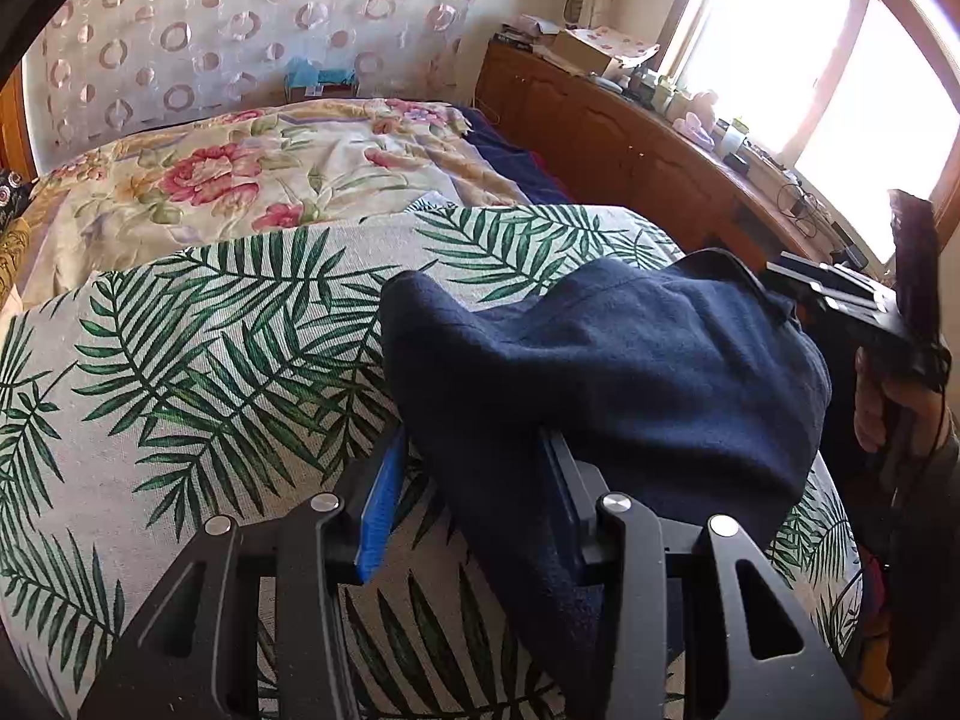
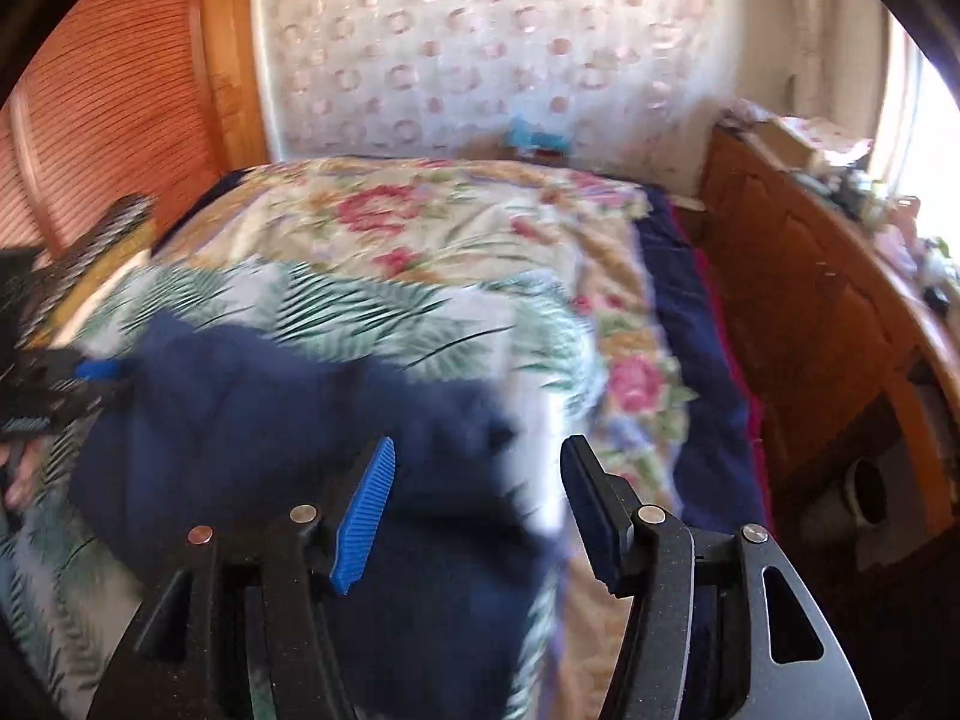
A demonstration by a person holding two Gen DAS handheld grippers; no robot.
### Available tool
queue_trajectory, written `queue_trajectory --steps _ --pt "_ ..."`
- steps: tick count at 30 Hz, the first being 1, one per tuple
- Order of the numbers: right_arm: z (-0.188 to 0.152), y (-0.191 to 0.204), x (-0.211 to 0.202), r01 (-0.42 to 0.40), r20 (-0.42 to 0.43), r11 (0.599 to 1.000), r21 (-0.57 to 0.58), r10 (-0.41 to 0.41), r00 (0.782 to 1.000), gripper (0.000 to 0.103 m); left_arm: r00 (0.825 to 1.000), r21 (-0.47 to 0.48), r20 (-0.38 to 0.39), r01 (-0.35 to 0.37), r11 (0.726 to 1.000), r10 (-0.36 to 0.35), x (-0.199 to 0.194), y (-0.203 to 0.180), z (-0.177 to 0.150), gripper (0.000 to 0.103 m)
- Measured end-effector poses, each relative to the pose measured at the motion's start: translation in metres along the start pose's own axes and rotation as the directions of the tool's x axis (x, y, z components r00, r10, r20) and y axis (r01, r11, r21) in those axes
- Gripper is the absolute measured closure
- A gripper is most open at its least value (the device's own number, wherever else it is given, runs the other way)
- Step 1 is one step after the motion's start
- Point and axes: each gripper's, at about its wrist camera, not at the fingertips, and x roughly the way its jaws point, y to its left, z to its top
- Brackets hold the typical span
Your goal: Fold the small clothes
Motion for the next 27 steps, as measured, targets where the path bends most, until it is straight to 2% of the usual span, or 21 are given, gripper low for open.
queue_trajectory --steps 2,3,6,11,17,20,22,25,27 --pt "0.008 -0.012 0.005 0.128 0.008 0.991 0.047 -0.128 0.992 0.044 1.000 0.001 0.001 -0.005 1.000 0.005 0.001 0.000 -0.002 0.056" --pt "0.011 -0.019 0.004 0.138 0.009 0.987 0.077 -0.140 0.990 0.044 1.000 -0.001 -0.001 -0.006 1.000 0.006 0.001 0.000 -0.002 0.056" --pt "0.014 -0.030 -0.012 0.087 0.042 0.988 0.130 -0.093 0.995 0.044 1.000 -0.003 -0.003 -0.002 1.000 0.002 0.002 0.000 -0.002 0.056" --pt "-0.002 -0.008 -0.042 -0.015 0.063 0.998 0.059 0.012 0.998 0.043 1.000 -0.001 0.001 -0.002 1.000 0.002 0.004 0.001 -0.003 0.056" --pt "-0.017 0.011 -0.052 -0.087 0.020 0.996 -0.016 0.087 0.996 0.043 1.000 0.001 0.002 -0.003 1.000 0.003 0.005 0.001 -0.002 0.056" --pt "-0.016 0.004 -0.040 -0.045 -0.014 0.999 -0.028 0.044 0.999 0.043 1.000 -0.004 0.001 0.003 1.000 -0.003 0.007 0.001 -0.001 0.056" --pt "-0.011 -0.011 -0.031 -0.014 -0.006 1.000 -0.016 0.014 1.000 0.043 1.000 -0.005 0.001 0.003 1.000 -0.003 0.007 0.001 0.000 0.056" --pt "-0.001 -0.036 -0.020 0.111 0.003 0.991 0.076 -0.112 0.994 0.043 1.000 -0.006 0.002 0.004 1.000 -0.004 0.007 0.001 0.001 0.055" --pt "0.001 -0.049 -0.026 0.125 0.020 0.985 0.119 -0.128 0.992 0.043 1.000 -0.013 0.006 0.015 1.000 -0.015 0.007 0.001 0.002 0.052"
